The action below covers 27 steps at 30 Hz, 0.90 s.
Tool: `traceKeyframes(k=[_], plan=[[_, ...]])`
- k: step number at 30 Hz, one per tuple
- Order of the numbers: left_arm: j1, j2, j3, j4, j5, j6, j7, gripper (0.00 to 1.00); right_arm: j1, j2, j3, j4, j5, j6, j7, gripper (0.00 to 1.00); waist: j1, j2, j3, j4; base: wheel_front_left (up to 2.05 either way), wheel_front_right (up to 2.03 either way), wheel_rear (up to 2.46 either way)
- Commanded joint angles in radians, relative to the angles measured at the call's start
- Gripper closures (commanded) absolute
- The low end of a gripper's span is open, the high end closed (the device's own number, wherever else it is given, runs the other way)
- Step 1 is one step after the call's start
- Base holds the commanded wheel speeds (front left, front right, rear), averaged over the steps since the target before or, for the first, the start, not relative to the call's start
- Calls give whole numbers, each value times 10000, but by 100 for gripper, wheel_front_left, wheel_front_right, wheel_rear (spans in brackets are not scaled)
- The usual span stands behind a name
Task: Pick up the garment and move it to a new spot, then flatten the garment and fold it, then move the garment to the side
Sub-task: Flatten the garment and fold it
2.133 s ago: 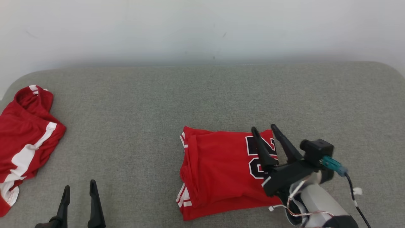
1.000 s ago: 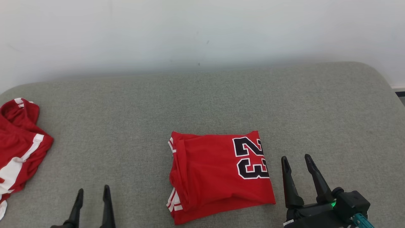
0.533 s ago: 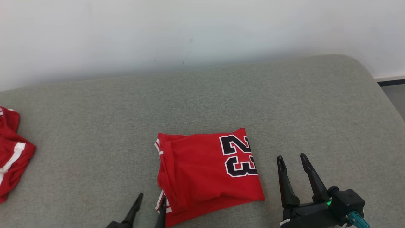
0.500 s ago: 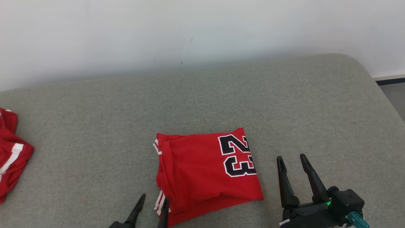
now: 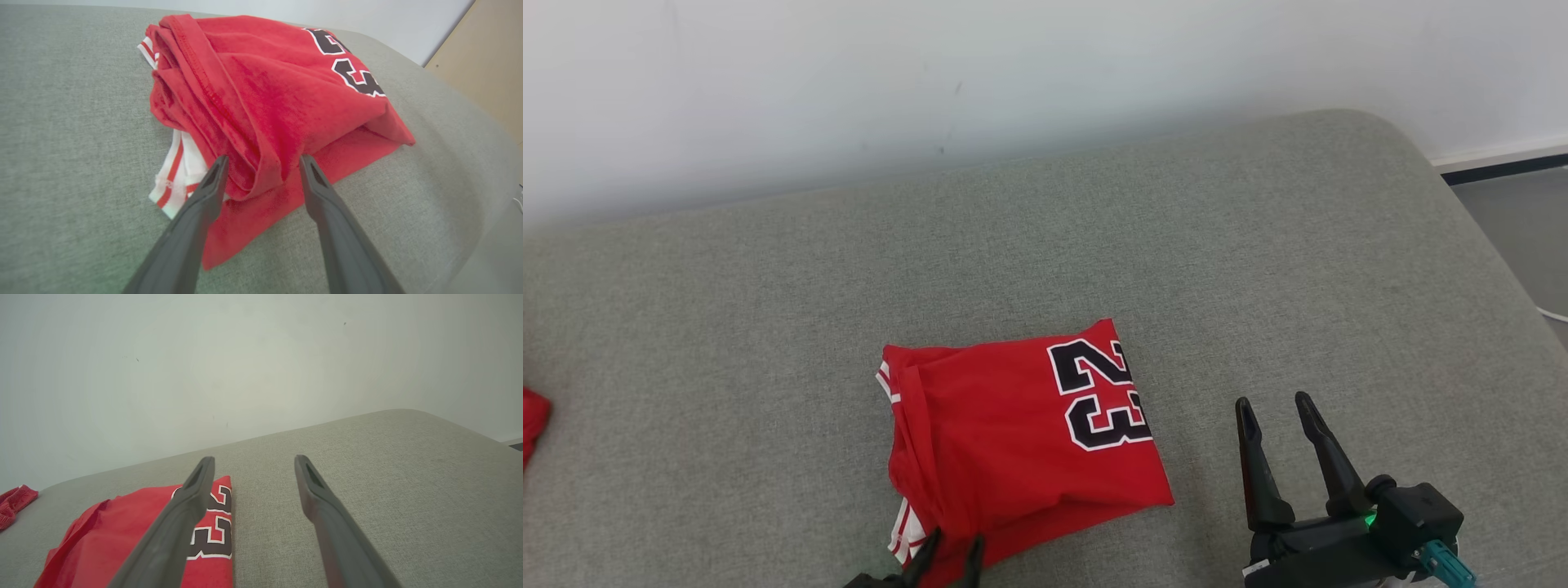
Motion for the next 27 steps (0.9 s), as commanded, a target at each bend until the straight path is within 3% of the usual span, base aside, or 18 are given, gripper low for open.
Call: traceKeyframes(k=[1, 2, 13, 20, 21, 22, 23, 27], plan=[[-135, 21, -43, 100, -106, 14, -33, 89, -58, 39, -10, 5, 44, -25, -8, 0, 0, 0, 0, -19, 0, 0, 0], [-188, 32, -72, 175, -120, 15, -33, 100, -50, 39, -17, 15, 50, -25, -8, 0, 0, 0, -12, -20, 0, 0, 0], [-271, 363, 104, 50, -355, 14, -33, 100, 143, 40, -117, 75, 76, -25, -8, 0, 0, 0, -187, 326, 0, 0, 0], [179, 389, -389, -49, -508, 13, -31, 100, 227, 41, -252, 117, 68, -25, -8, 0, 0, 0, -189, 643, 0, 0, 0], [181, 397, -441, 13, -529, 13, -33, 89, 230, 41, -254, 133, 64, -25, -8, 0, 0, 0, -193, 663, 0, 0, 0], [148, 388, -409, 24, -556, 17, -33, 62, 233, 39, -246, 143, 61, -25, -8, 0, 0, 0, -199, 685, 0, 0, 0], [130, 368, -385, 61, -585, 19, -33, 0, 227, 39, -236, 153, 56, -25, -8, 0, 0, 0, -208, 702, 0, 0, 0], [62, 348, -232, -23, -469, 74, -31, 0, 163, 40, -201, 171, 9, -25, -8, 0, 0, 0, -243, 731, 0, 0, 0]])
